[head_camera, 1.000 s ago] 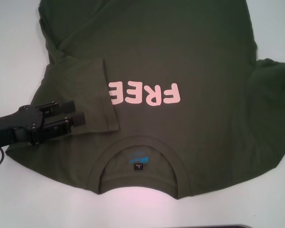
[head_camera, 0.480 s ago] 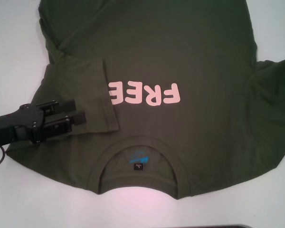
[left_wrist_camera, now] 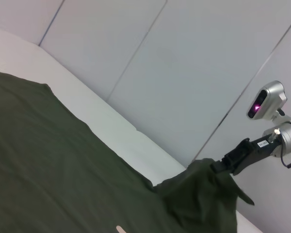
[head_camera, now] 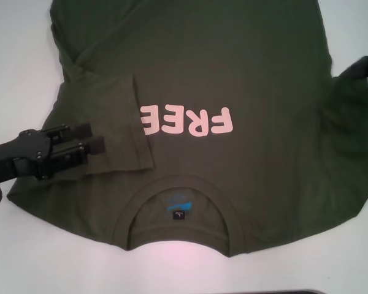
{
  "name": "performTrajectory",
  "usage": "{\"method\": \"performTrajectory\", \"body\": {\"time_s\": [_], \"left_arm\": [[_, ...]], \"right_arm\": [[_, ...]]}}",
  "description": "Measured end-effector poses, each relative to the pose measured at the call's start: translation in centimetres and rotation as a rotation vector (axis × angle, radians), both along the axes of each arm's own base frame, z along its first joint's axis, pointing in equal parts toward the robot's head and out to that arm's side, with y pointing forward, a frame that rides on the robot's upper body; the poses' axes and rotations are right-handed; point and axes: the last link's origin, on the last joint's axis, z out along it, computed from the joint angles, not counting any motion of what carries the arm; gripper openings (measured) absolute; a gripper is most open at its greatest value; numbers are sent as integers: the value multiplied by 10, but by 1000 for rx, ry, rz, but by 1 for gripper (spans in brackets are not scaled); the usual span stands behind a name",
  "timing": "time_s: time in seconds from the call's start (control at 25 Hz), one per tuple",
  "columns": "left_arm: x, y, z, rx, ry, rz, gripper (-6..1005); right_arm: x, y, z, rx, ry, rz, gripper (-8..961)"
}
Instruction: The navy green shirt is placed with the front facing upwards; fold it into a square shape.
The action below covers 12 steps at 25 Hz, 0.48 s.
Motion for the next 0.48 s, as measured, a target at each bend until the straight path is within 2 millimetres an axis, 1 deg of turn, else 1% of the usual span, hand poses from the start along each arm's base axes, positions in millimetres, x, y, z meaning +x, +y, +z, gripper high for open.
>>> {"method": "performTrajectory", "body": {"time_s": [0.24,0.28,0.48], "left_arm": [[-2,0,2,15,-2,8,627],[-2,0,2,16,-2,8,627],[-2,0,3,20,-3,11,626]], "right_arm": [[-20,7,-25,-50,66,47,13],[-20,7,-25,-50,66,47,13],[-27,11,-37,-63,80,60,12]]}}
